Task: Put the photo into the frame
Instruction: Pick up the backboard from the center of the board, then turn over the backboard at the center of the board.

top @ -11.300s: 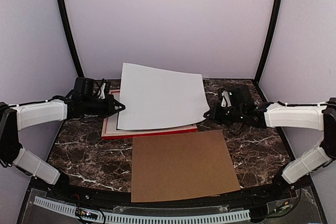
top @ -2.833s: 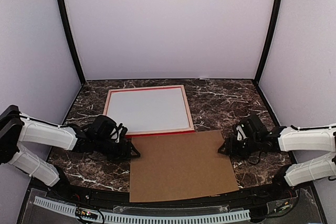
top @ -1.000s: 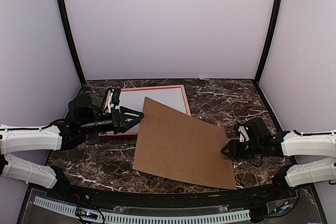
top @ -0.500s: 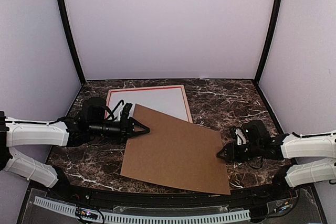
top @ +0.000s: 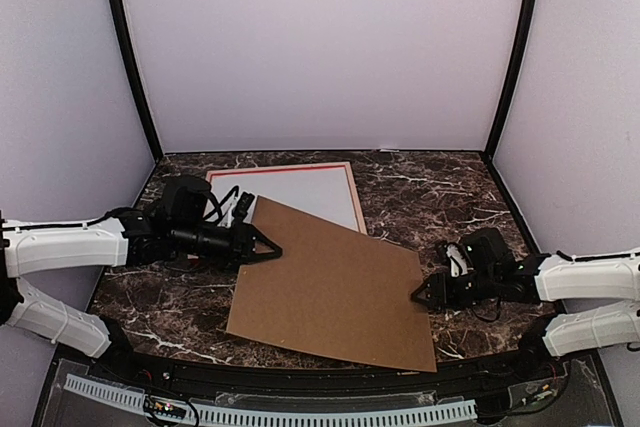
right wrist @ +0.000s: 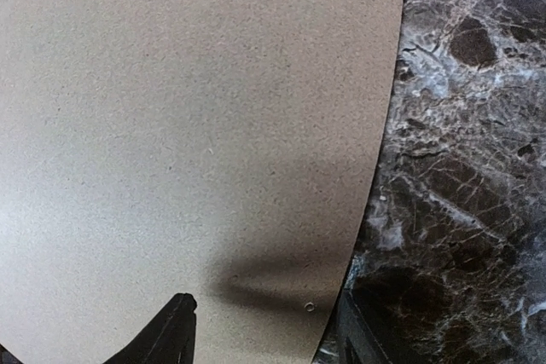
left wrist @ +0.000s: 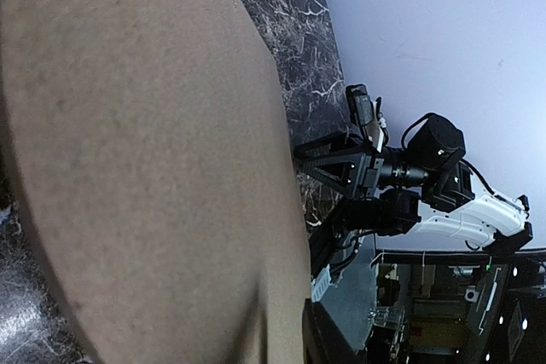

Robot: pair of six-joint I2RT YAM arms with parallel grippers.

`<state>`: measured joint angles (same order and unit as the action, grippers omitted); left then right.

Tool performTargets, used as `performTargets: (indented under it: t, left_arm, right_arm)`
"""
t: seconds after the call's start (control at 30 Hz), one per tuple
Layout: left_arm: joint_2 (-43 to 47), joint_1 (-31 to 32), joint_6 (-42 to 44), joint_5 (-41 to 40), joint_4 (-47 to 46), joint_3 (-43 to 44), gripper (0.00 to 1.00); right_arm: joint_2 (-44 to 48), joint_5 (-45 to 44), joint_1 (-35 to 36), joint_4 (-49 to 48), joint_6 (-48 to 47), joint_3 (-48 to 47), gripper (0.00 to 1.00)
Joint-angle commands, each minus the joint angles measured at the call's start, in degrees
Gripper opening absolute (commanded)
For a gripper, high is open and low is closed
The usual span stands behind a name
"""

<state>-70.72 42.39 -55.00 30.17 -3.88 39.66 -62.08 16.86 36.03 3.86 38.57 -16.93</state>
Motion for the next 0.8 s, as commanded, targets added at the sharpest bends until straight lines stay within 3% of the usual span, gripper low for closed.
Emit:
performTargets:
  t: [0.0, 0.23, 0.5, 0.77]
  left_arm:
    - [2.18, 0.27, 6.04, -1.96, 4.75, 3.13, 0.18]
    - [4.08, 0.32, 12.73, -2.00, 6.15, 6.22, 0.00]
    - [7.18, 0.32, 22.51, -2.43, 8.18, 14.18, 0.00]
    - [6.01, 0.28, 35.91, -11.59, 16.82, 29.73, 0.00]
  right_arm:
    - [0.32, -0.27, 0.26, 3.03, -1.65, -2.63, 0.60]
    - [3.36, -2.22, -0.42, 11.20, -3.26, -8.80, 0.71]
    - [3.97, -5.90, -2.68, 25.30, -6.34, -23.70, 0.76]
    - [3.08, -3.95, -9.44, 32.60, -7.66, -37.25, 0.79]
